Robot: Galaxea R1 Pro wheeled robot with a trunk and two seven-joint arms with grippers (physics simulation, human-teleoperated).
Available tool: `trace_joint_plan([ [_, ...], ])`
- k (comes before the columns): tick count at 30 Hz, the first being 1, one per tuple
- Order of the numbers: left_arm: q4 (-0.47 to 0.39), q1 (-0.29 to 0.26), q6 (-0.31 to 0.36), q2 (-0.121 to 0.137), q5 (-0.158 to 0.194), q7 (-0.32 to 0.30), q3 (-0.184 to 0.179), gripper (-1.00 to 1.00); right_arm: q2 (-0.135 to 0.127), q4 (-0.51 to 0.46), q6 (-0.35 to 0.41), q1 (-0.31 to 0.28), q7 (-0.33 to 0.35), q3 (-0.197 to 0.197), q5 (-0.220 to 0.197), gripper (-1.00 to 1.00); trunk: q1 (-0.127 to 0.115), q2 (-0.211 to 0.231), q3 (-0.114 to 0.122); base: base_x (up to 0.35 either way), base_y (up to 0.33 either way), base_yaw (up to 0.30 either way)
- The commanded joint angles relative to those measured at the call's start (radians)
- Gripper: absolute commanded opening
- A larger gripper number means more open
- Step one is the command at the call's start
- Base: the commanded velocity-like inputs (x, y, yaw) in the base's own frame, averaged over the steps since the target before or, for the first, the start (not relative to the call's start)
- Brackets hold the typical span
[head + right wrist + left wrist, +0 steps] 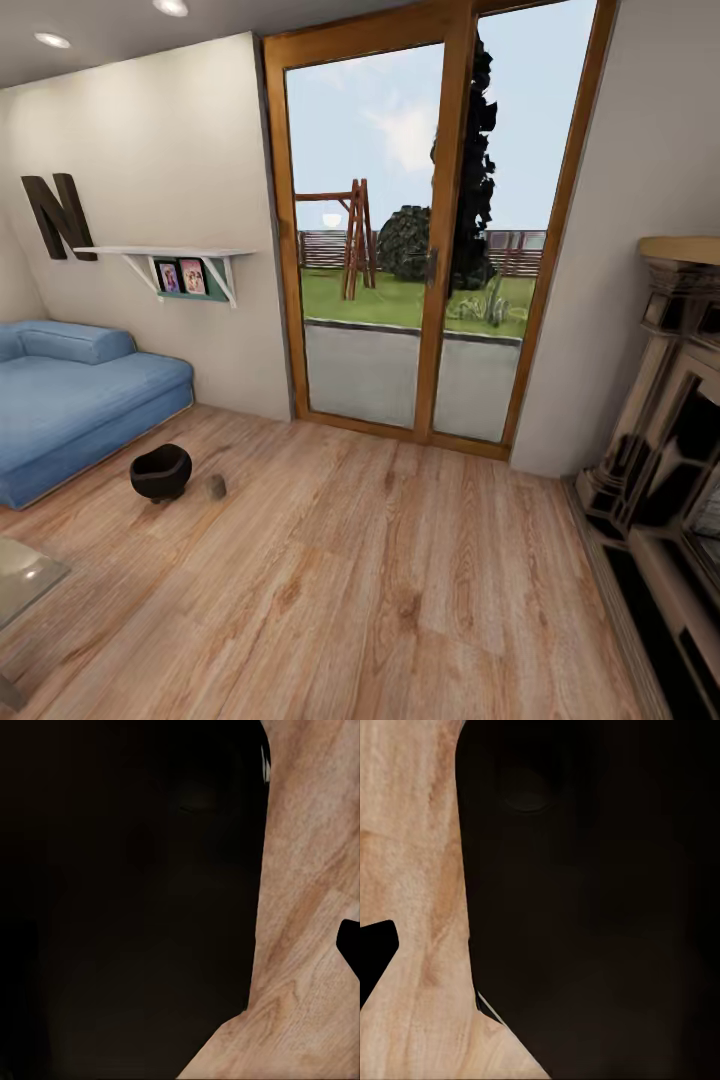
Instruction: Place each of the two pumpkins and all three candles from the living room inside a cabinet in the living room (use any cabinet), then make sure every cabinet is closed, and position the cauldron so it is next to a table in the living room.
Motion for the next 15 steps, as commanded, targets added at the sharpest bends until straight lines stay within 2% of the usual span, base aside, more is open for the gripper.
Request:
trace_joint_plan([
  [1, -0.006, 0.005, -0.006, 0.003, 0.006, -0.006, 0.006, 1.00, 0.000, 0.002, -0.006, -0.005, -0.004, 0.000, 0.002, 1.00, 0.000, 0.000, -0.001, 0.000, 0.000, 0.000],
  [15, -0.034, 0.005, -0.032, -0.005, 0.013, -0.005, 0.010, 1.00, 0.001, 0.002, -0.030, -0.005, -0.005, 0.001, 0.006, 1.00, 0.000, 0.000, -0.001, 0.000, 0.000, 0.000],
])
